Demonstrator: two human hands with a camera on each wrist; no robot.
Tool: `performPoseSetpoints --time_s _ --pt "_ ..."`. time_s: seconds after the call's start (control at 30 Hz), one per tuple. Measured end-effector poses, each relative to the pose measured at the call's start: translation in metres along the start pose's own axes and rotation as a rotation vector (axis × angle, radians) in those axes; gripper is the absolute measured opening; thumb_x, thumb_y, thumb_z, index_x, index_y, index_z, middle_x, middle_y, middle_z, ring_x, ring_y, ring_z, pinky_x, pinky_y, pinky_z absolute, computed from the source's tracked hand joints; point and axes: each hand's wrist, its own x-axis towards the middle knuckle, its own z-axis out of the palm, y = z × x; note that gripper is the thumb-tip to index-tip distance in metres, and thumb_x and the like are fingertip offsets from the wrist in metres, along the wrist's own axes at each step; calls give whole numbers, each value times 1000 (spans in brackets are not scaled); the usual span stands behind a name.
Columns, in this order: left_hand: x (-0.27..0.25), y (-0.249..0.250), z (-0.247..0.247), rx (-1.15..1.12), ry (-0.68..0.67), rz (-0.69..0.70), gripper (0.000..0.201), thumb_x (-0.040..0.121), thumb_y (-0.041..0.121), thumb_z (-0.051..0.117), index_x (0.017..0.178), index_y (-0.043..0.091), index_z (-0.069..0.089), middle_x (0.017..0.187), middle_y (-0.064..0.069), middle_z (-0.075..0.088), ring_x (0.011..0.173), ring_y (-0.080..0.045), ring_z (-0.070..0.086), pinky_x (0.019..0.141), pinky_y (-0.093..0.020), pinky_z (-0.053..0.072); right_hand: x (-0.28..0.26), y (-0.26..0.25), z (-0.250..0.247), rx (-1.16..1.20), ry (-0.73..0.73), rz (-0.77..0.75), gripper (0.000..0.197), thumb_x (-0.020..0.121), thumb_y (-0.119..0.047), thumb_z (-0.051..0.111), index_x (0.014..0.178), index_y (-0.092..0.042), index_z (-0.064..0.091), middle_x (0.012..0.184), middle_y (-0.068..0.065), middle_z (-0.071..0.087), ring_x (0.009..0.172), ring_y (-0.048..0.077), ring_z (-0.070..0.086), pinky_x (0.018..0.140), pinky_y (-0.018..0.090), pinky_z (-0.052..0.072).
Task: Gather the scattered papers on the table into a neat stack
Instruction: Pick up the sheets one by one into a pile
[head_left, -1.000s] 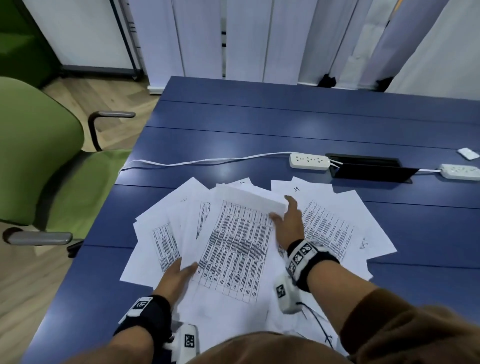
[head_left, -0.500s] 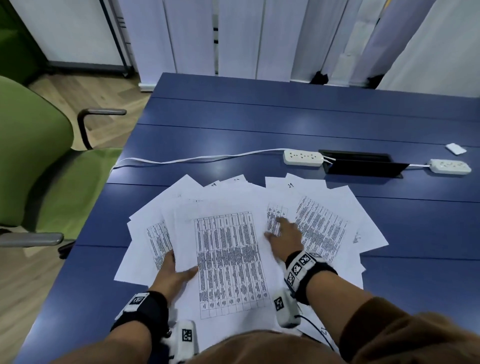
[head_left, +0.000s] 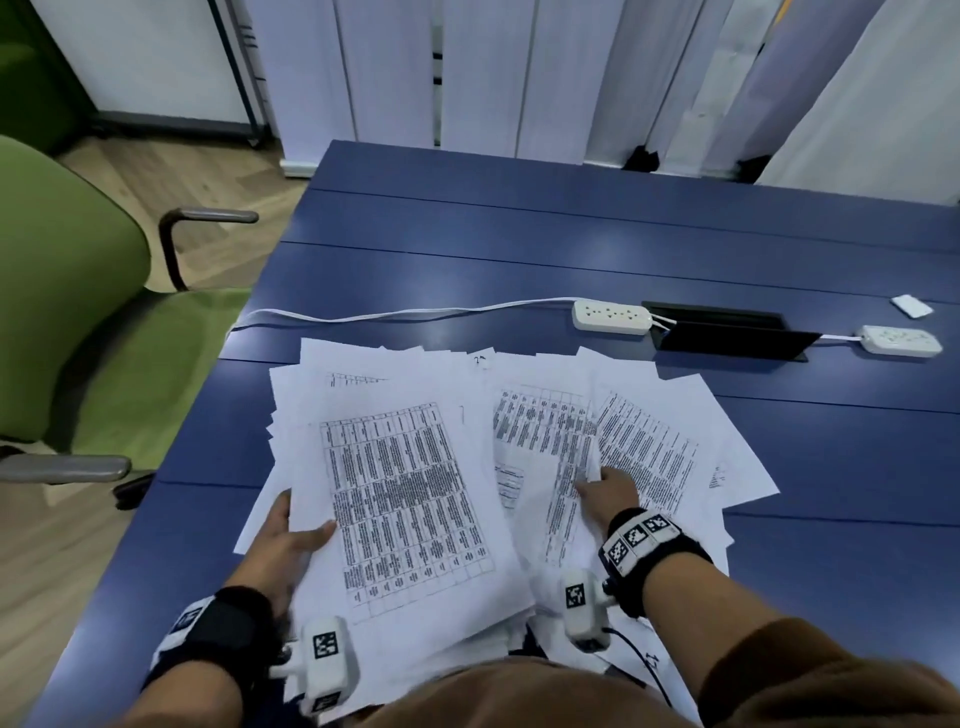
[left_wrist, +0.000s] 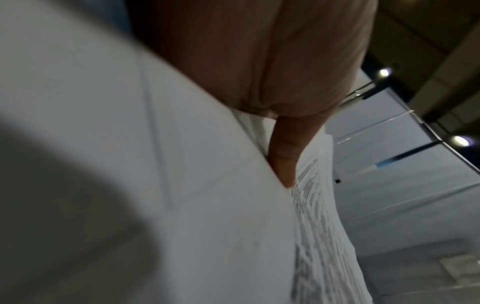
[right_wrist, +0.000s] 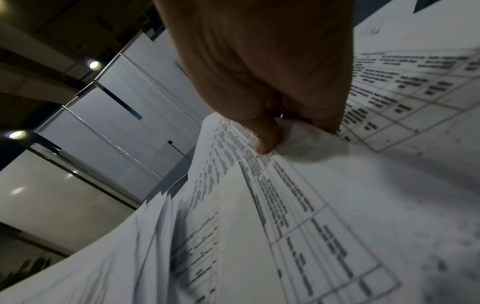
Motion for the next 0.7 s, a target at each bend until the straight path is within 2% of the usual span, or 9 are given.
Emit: performPoseSetpoints --time_s 0.17,0.23,0.3,0.37,0.4,0.5,0.57,0.67,0.7 --pt "-10 6 -24 62 68 57 58 88 -20 50 138 8 41 125 -14 58 107 -28 57 87 -35 43 -1 -3 4 -126 5 -13 34 95 -21 55 117 4 59 108 18 64 89 28 57 81 34 48" --pt "-10 1 -24 115 80 79 56 88 -18 52 137 7 42 122 -13 58 106 -27 56 87 -34 41 -4 -8 10 -73 -35 -43 41 97 -26 53 125 3 55 114 17 62 99 30 59 90 36 47" --pt "-4 -4 -27 172 83 85 55 87 -15 56 134 11 44 122 -11 60 111 -27 57 90 -35 42 -8 -10 18 40 -109 -47 69 92 -44 57 142 0 38 143 18 46 129 32 47 107 40 37" --pt "-1 -4 -29 204 46 80 55 87 -12 60 131 17 45 124 -8 62 117 -28 57 96 -39 43 -13 -11 25 155 -229 -35 102 75 -62 69 148 -4 28 152 14 35 137 32 38 112 45 32" --pt "0 -4 -30 201 27 77 55 87 -11 60 132 17 46 122 -6 63 117 -28 58 97 -40 44 -14 -9 30 160 -258 -17 104 71 -56 77 148 -4 28 151 13 36 137 33 39 112 47 32" --pt "-4 0 -24 137 -2 89 55 88 -14 57 134 14 45 118 -6 64 109 -27 60 95 -39 45 -18 -10 40 142 -145 9 75 70 -22 84 132 1 49 133 18 57 117 34 58 100 49 47" --pt "-7 2 -18 56 -11 82 54 89 -16 52 134 14 44 117 -7 65 107 -26 61 91 -37 46 -23 -23 33 114 51 -64 49 78 -13 77 120 3 58 117 15 66 100 29 63 89 36 51" --pt "1 2 -18 -56 -36 74 62 90 -18 48 140 19 41 125 -4 64 118 -26 58 102 -41 41 -36 -55 -8 190 320 -167 40 87 -10 67 123 4 58 124 18 63 107 30 60 92 31 45" --pt "4 3 -17 -72 -40 77 63 91 -18 47 140 21 41 127 -3 62 120 -25 57 104 -42 39 -38 -63 -26 205 407 -221 33 88 -9 65 118 4 61 117 19 65 103 29 61 87 29 44"
